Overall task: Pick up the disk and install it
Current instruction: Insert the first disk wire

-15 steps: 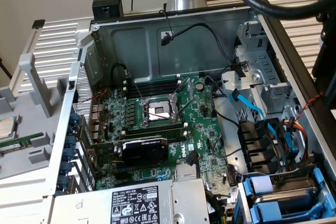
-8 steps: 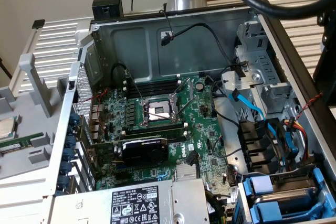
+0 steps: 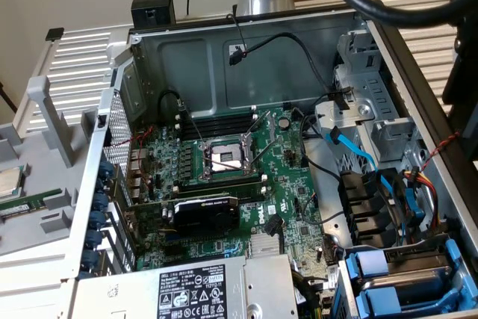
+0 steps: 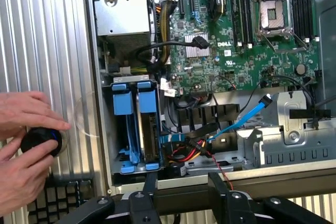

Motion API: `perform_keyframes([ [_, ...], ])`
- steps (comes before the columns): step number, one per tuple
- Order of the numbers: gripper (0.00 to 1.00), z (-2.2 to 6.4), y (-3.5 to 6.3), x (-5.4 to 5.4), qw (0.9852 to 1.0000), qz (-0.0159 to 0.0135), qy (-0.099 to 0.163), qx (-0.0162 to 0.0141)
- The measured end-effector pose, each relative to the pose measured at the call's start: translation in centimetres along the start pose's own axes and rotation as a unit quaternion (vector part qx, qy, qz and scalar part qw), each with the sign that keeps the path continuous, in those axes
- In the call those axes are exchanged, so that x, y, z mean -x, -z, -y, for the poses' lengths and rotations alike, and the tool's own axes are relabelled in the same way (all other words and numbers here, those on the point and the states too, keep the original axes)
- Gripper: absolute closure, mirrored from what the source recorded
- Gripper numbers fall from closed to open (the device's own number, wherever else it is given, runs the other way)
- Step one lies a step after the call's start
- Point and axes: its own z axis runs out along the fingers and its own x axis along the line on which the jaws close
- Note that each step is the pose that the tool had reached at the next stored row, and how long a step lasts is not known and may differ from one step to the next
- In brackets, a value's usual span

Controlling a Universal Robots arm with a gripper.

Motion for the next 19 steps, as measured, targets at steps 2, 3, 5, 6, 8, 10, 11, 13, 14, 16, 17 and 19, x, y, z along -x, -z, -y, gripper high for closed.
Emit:
perform_keyframes([
  [2, 0.40, 0.00, 0.00, 0.00, 1.0000, 0.0000, 0.000, 0.0000],
  [3, 0.40, 0.00, 0.00, 0.00, 1.0000, 0.0000, 0.000, 0.0000],
  [5, 0.33, 0.00, -0.05, 0.04, 1.0000, 0.0000, -0.004, -0.0002],
  [6, 0.33, 0.00, -0.08, 0.03, 1.0000, -0.0001, -0.009, -0.0005],
  [8, 0.33, 0.00, -0.19, 0.02, 0.9997, -0.0003, -0.023, -0.0013],
  [10, 0.33, -0.01, -0.33, 0.01, 0.9993, -0.0006, -0.038, -0.0022],
  [11, 0.33, -0.01, -0.41, 0.01, 0.9990, -0.0007, -0.045, -0.0027],
  [13, 0.33, -0.01, -0.52, 0.01, 0.9983, -0.0008, -0.058, -0.0033],
  [14, 0.33, -0.01, -0.56, 0.00, 0.9980, -0.0009, -0.063, -0.0037],
  [16, 0.33, -0.01, -0.65, 0.02, 0.9974, -0.0009, -0.072, -0.0042],
  [17, 0.33, -0.02, -0.68, 0.04, 0.9972, -0.0010, -0.075, -0.0045],
  [19, 0.33, -0.02, -0.70, 0.12, 0.9968, -0.0011, -0.080, -0.0049],
])
